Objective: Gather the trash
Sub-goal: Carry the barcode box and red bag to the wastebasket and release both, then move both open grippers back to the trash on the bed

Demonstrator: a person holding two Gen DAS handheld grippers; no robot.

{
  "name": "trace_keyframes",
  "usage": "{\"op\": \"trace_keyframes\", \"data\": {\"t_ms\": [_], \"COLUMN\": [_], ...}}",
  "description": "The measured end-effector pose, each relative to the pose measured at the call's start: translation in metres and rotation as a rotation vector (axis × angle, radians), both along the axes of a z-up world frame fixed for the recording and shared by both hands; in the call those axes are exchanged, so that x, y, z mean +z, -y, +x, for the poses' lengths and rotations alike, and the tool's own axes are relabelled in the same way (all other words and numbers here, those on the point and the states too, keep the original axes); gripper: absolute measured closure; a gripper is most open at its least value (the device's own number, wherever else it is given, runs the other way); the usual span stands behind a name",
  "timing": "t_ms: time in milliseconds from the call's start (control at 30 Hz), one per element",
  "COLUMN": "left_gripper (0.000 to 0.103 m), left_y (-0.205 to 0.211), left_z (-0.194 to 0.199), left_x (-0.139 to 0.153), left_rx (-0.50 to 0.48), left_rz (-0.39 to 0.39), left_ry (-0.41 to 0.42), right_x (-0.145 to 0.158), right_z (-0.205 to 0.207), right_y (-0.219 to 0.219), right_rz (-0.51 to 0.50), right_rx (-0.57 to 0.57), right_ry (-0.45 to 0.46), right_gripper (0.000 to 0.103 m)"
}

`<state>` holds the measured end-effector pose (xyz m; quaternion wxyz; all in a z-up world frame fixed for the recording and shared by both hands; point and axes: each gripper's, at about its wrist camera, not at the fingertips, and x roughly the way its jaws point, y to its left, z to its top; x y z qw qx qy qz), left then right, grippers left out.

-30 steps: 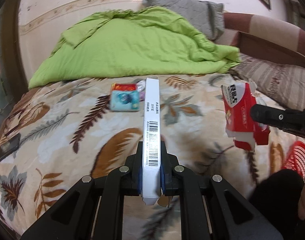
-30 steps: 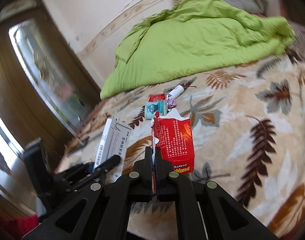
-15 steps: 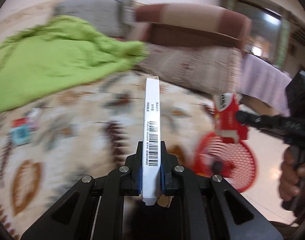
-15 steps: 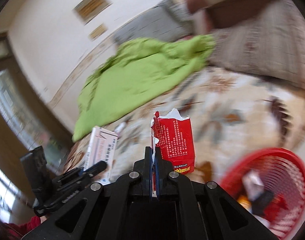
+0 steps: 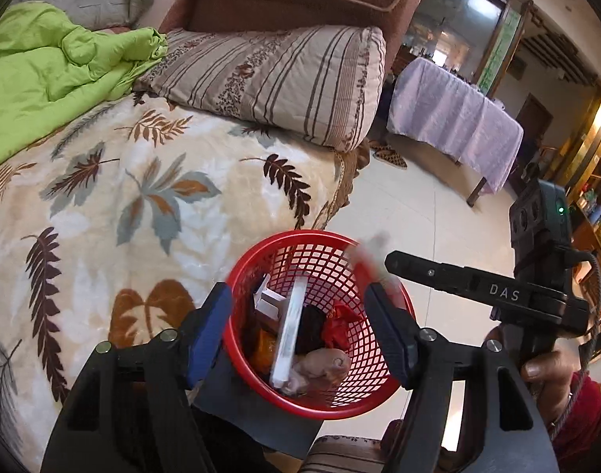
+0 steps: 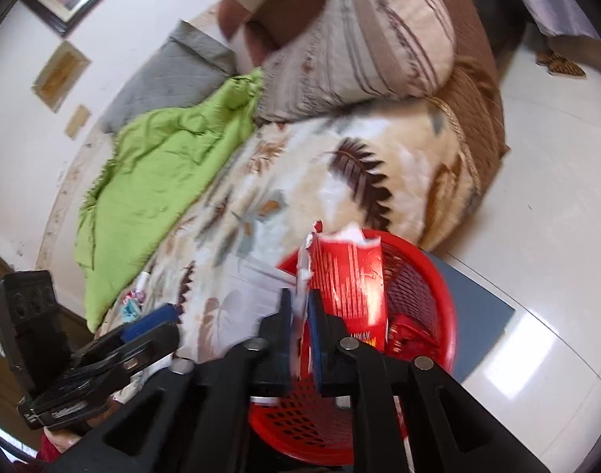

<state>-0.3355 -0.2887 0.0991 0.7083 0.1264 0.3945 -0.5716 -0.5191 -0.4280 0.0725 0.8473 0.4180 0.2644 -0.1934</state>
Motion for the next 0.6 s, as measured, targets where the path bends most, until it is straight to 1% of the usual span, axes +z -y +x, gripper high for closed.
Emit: {"op": "trace_keyframes", "data": {"t_ms": [33,67,167,267,333,433,567,600], "left_gripper": [0.035,0.035,0.035,0.035,0.035,0.035,0.035,0.035], "left_y": [-0.001,-0.004,-0.018,-0.039,-0.058,-0.087,-0.138,-0.154], "left_z": [0.003,0.006,0.02,0.038,0.053,0.075,0.115,0.127], "left_x": [0.001,0.003,0.007,0.014,0.02,0.026,0.026,0.025], "left_rx": [0.006,0.017,0.065,0.128,0.185,0.266,0.409,0.454], "left_rz": [0.002,-0.001,-0.016,-0.032,-0.042,-0.057,-0.06,-0.064], "left_ry": [0.005,0.008,0.005,0.017,0.033,0.043,0.044,0.045], "right_x": [0.0,0.0,0.005,0.013,0.021,0.03,0.038,0.041], "right_z": [-0.001,0.001,0.006,0.023,0.04,0.071,0.121,0.139], "right_y": [0.001,0.003,0.001,-0.005,-0.015,-0.033,-0.06,-0.07], "right_rz": [-0.005,-0.01,-0.03,-0.036,-0.063,-0.088,-0.099,-0.104], "right_rx": [-0.006,-0.009,-0.004,0.037,0.077,0.159,0.28,0.32], "right_ry": [0.002,0.005,0.018,0.046,0.059,0.073,0.09,0.091], "right_gripper": [0.065,0.063,0.063,0.063,0.063,0.063,0.063,0.063]}}
